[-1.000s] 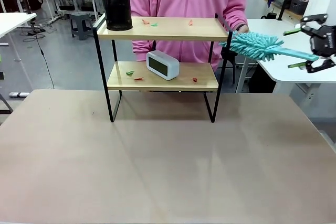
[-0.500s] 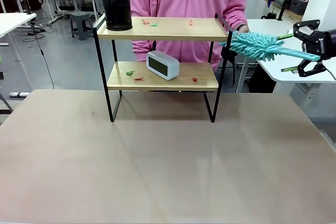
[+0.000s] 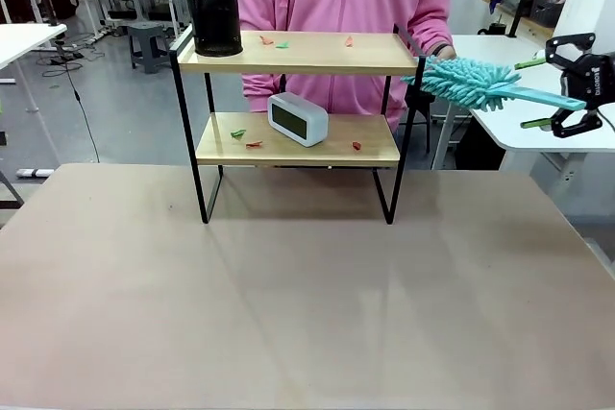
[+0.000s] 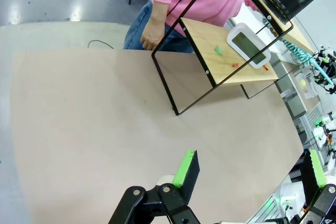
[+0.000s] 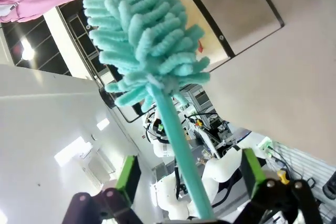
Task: Clean the shelf.
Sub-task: Pick up the Duster from the human.
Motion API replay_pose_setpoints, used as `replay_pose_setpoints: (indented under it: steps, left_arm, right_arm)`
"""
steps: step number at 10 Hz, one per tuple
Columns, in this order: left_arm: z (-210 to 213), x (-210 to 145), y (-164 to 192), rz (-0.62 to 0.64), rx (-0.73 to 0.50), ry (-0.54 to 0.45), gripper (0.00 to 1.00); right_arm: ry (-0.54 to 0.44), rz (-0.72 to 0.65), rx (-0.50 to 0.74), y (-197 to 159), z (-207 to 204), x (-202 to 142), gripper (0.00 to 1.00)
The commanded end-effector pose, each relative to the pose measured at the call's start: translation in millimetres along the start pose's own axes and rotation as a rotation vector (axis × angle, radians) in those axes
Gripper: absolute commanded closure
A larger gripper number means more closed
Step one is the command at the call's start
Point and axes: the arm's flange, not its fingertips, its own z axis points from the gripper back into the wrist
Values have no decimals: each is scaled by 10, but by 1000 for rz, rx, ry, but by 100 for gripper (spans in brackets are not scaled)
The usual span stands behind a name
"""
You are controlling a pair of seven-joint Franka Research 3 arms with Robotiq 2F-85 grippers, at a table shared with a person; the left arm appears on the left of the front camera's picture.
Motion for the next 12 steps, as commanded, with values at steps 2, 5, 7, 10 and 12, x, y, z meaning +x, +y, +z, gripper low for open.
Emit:
replay_pose_setpoints:
  steps: [2, 5, 7, 10, 12]
  left_arm:
    - [-9, 19, 2, -23, -16, -14, 0]
    - [-9, 19, 2, -23, -16, -14, 0]
    - [-9, 19, 2, -23, -16, -14, 0]
    - [-9, 19, 2, -23, -16, -14, 0]
    - [-9, 19, 2, -23, -16, -14, 0]
  right_arm:
    - [-30, 77, 32, 9, -59, -14, 57]
    - [-26, 86, 38, -9, -45, -11, 100]
    - [-18, 84, 45, -17, -37, -15, 93]
    - [-14, 88, 46, -23, -46, -11, 100]
    - [0, 91, 33, -30, -75, 2, 100]
